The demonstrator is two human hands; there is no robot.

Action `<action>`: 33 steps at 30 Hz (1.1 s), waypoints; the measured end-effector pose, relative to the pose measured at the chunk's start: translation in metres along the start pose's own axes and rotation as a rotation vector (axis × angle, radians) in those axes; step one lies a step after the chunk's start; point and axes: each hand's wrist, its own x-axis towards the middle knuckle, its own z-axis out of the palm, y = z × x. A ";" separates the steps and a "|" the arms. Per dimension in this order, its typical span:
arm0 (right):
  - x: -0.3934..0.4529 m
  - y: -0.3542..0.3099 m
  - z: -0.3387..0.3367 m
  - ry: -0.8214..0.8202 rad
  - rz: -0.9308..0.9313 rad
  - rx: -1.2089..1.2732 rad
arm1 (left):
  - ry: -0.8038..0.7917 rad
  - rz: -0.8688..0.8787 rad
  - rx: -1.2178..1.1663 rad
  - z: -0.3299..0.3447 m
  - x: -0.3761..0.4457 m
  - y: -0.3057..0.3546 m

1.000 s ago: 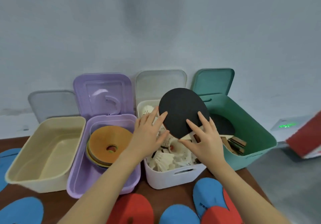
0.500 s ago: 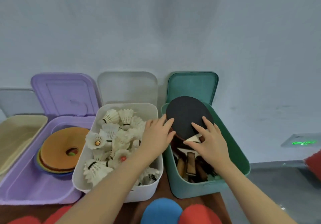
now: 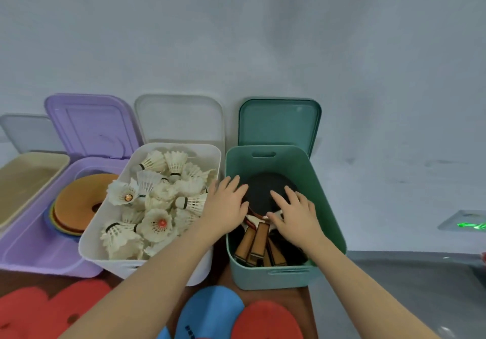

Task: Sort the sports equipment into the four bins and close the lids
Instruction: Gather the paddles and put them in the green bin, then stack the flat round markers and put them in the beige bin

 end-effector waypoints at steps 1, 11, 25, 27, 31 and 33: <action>-0.003 -0.003 -0.004 0.044 -0.012 0.004 | 0.017 -0.004 -0.028 -0.002 -0.006 0.000; -0.067 -0.052 -0.024 0.426 -0.143 0.135 | 0.223 0.039 -0.128 -0.035 -0.088 -0.023; -0.200 -0.102 0.089 0.157 -0.140 0.187 | 0.118 -0.109 -0.239 0.046 -0.258 -0.058; -0.212 -0.105 0.109 -0.063 -0.045 0.096 | -0.036 -0.142 -0.247 0.062 -0.275 -0.057; -0.234 -0.111 0.142 -0.275 0.066 -0.019 | -0.360 -0.184 -0.171 0.096 -0.301 -0.051; -0.244 -0.114 0.154 -0.280 0.096 -0.012 | -0.464 -0.198 -0.167 0.109 -0.310 -0.048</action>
